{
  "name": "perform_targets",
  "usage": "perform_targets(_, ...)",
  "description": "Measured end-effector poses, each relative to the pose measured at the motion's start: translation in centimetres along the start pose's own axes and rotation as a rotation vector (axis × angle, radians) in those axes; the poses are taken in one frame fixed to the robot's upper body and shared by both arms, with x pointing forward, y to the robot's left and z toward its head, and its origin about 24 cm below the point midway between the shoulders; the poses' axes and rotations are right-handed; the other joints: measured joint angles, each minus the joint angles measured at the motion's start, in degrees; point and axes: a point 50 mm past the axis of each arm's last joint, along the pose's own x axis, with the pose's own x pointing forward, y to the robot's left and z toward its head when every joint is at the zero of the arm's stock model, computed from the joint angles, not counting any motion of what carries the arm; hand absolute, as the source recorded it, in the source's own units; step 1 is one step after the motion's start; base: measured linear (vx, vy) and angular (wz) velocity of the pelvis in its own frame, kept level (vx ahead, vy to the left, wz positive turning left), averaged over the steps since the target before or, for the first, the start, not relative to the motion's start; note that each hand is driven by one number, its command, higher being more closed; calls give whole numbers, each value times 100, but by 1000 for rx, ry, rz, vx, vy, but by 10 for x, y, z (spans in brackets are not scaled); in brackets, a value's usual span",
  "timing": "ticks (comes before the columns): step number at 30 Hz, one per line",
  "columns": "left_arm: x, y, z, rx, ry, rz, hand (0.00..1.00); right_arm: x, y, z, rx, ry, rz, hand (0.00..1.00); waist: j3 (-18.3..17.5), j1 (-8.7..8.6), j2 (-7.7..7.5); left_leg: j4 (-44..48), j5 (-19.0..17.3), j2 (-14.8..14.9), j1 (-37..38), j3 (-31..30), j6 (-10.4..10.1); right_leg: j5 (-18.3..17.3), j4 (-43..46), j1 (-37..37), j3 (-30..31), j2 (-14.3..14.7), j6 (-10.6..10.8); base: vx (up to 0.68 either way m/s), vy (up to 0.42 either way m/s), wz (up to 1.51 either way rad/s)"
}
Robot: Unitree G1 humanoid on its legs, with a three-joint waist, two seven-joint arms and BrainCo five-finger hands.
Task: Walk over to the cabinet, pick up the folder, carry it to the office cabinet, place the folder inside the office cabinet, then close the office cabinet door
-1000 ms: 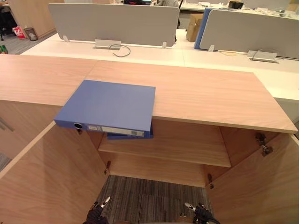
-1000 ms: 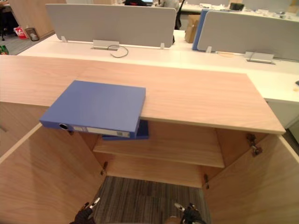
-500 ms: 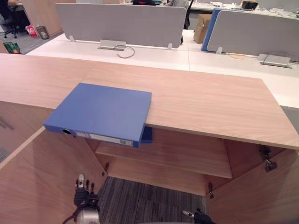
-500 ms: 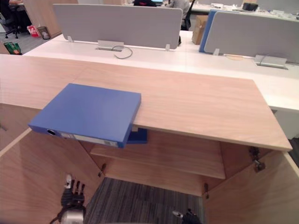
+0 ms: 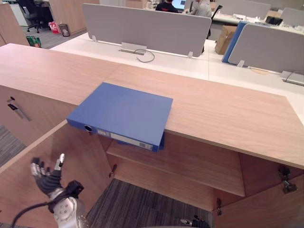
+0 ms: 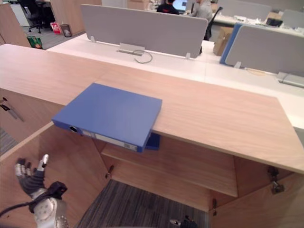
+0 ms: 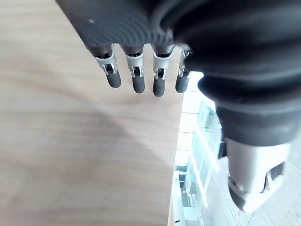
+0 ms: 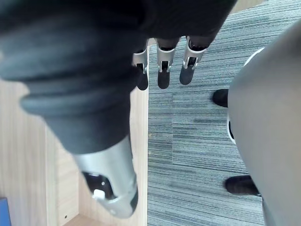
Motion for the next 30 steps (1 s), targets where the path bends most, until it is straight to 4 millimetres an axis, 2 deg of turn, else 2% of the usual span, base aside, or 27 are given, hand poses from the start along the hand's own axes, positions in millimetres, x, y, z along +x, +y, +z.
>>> perform_targets(6, -1, -6, 47, 253, -312, 69, 0, -1, -2, -3, -5, 2, -12, 0, -29, 89, 11, 65, -12, 15, -67, -13, -5, 29, -5, -13, 2, 23, 3, -78, 8, 2)
perform_targets(9, -13, -28, 65, 338, -468, -10, 0, -2, -4, -7, -16, 8, -16, 0, -153, 108, 16, 66, -8, 17, -115, -15, -8, 39, -24, -53, 3, 42, 7, -14, 4, 0)
perform_targets(11, -28, -53, 78, 412, -642, -149, 0, -2, -4, -8, -37, 6, -16, 0, -258, 101, 23, 88, 12, 9, -233, 13, -16, 56, -25, -197, 48, 67, -6, 13, 17, -9)
perform_targets(14, -34, -63, 83, 486, -761, -220, 0, -2, -5, -9, -39, 8, -19, 0, -266, 67, 35, 98, 12, 12, -257, 44, -15, 66, -51, -229, 89, 80, -13, 15, 21, -9)
perform_targets(19, -32, -63, 86, 579, -875, -279, 0, -1, -9, -6, -43, 4, -28, 0, -255, 103, 69, 88, 12, 8, -283, 68, -15, 70, -31, -321, 124, 83, -19, -2, 20, -3)
perform_targets(24, -22, -62, 72, 726, -941, -406, 0, 0, -12, -3, -53, -3, -34, 0, -241, 95, 143, 23, 52, -2, -256, 67, 19, 88, -31, -333, 141, 77, -46, -33, 28, -2)
perform_targets(30, -16, -61, 71, 794, -1003, -466, 0, 0, -13, 0, -79, -10, -32, 0, -229, 96, 169, -158, 174, -7, -228, 51, 26, 105, -38, -385, 136, 83, -66, -11, 5, 0)
